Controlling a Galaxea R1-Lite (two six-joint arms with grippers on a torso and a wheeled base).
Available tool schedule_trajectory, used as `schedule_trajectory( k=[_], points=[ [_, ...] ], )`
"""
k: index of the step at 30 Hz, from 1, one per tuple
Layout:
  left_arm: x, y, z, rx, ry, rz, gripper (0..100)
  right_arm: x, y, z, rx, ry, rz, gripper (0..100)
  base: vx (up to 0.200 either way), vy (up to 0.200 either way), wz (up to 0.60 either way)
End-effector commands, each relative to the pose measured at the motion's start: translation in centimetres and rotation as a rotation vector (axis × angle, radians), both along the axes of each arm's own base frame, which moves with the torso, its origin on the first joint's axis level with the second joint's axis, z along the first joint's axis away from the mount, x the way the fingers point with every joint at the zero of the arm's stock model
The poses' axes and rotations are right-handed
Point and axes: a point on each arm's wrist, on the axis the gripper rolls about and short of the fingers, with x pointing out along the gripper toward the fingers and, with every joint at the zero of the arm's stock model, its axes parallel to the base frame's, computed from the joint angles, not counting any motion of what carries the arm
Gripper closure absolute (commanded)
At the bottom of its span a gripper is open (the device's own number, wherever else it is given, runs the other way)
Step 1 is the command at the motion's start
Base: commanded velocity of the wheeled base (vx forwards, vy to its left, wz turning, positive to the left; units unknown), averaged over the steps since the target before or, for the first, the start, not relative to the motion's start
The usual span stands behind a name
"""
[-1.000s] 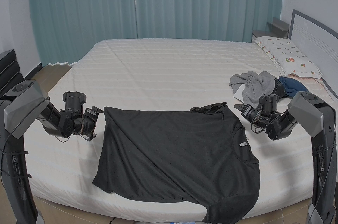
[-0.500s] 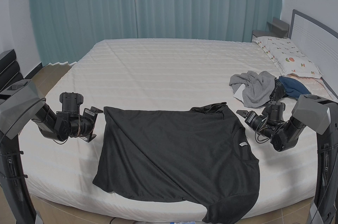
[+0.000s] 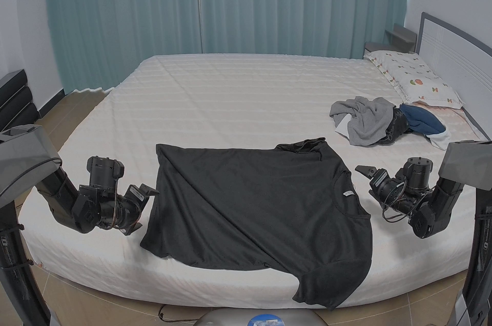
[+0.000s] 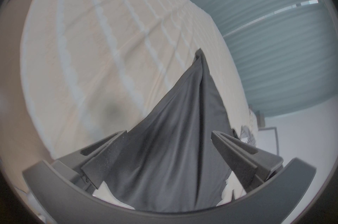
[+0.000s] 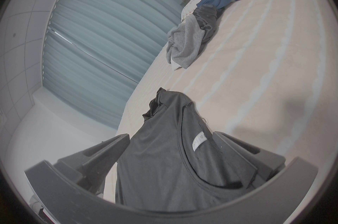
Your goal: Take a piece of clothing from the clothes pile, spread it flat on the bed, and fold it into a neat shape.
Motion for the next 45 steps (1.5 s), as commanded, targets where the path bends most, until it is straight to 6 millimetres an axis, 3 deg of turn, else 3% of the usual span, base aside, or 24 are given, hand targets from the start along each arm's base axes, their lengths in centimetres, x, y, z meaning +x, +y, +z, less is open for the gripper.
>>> schedule_trajectory(
  k=[1, 7, 24, 25, 39, 45],
  points=[
    [-2.2, -1.1, -0.3, 0.040, 0.038, -0.065, 0, -0.6, -0.3, -0.2, 0.028, 0.025, 0.006, 0, 0.000, 0.000, 0.00],
    [-2.5, -1.7, -0.6, 0.065, 0.051, -0.068, 0, -0.8, -0.6, -1.0, 0.047, 0.054, 0.025, 0, 0.000, 0.000, 0.00],
    [-2.1, -1.6, -3.2, 0.142, 0.114, -0.009, 0, -1.1, -0.7, -0.7, 0.051, 0.004, 0.027, 0, 0.000, 0.000, 0.00],
    [-2.0, -1.7, -3.2, 0.146, 0.113, -0.012, 100, -1.0, -0.7, -0.6, 0.050, 0.002, 0.029, 0, 0.000, 0.000, 0.00],
    [-3.0, -1.6, -3.8, 0.217, 0.149, 0.020, 100, -1.1, -0.7, -0.6, 0.049, 0.004, 0.025, 0, 0.000, 0.000, 0.00],
    [-5.0, -0.7, -2.7, 0.300, 0.151, -0.051, 100, -1.6, -0.6, -0.5, 0.035, 0.014, 0.026, 0, 0.000, 0.000, 0.00]
  ],
)
